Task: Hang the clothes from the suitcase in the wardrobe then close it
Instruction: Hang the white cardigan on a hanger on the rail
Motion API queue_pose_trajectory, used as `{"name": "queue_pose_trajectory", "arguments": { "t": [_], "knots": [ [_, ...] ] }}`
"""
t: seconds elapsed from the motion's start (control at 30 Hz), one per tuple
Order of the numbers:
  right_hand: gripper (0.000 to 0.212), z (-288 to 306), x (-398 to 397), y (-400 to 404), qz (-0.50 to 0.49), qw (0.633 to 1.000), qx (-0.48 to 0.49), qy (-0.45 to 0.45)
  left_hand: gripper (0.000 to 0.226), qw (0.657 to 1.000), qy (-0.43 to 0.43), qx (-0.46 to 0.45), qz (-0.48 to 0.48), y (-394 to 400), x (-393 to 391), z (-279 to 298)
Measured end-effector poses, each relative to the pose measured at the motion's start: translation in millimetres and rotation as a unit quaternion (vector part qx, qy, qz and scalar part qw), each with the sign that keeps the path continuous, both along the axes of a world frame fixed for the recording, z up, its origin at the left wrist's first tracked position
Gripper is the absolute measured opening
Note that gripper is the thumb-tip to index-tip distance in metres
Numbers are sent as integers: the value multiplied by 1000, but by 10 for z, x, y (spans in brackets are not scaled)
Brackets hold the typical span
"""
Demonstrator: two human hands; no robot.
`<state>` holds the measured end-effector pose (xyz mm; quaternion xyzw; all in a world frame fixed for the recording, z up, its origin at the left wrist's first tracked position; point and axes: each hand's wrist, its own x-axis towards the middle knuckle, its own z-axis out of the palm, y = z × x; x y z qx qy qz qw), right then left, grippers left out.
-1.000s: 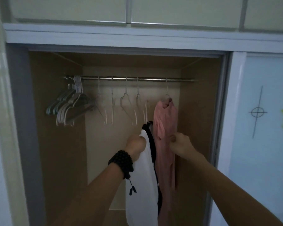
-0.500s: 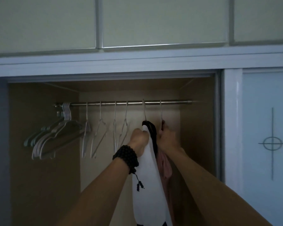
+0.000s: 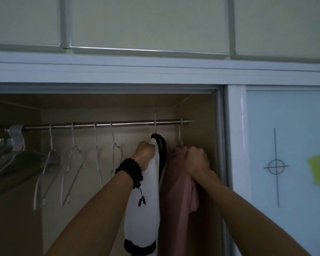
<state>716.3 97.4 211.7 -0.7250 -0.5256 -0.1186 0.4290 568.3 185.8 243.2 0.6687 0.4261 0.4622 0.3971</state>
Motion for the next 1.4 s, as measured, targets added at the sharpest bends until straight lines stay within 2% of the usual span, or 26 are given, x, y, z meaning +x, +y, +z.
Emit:
{"name": "queue_pose_trajectory", "arguments": {
  "t": [0.2,0.33,0.47,0.63,0.7,0.83,0.97,1.1,1.2,1.3,1.4],
  "knots": [
    [34,22,69,1,4,1000,-17,-4,43,998,29,-35,-46,130,292,-171],
    [40,-13,94,6,10,1000,-28,1,45,995,7,-56,-83,147,379,-376],
    [37,-35,119,-54,14,999,-35,3,44,990,-14,-56,-127,49,286,-427],
    [34,-104,124,-108,44,999,5,27,52,986,33,-34,-159,-84,19,-504],
    [30,-146,95,-167,46,998,34,40,51,988,40,-22,-150,-200,-69,-545],
    [15,-224,-34,-296,65,991,102,60,34,995,37,-27,-93,-395,-305,-706],
    [17,-357,-268,-396,144,981,126,-21,37,997,59,-35,-20,-611,-700,-916],
    [17,-661,-739,-566,246,966,68,-30,40,995,95,-19,18,-963,-1248,-1117],
    [22,-1003,-1259,-751,323,946,-24,-24,42,992,113,-9,58,-1380,-1825,-1269],
    [24,-1414,-1901,-929,373,920,-117,-28,44,984,149,0,96,-1964,-2612,-1523],
    [25,-1936,-2709,-1242,426,884,-188,-32,48,967,204,-35,148,-2614,-3572,-2032]
  ]
}}
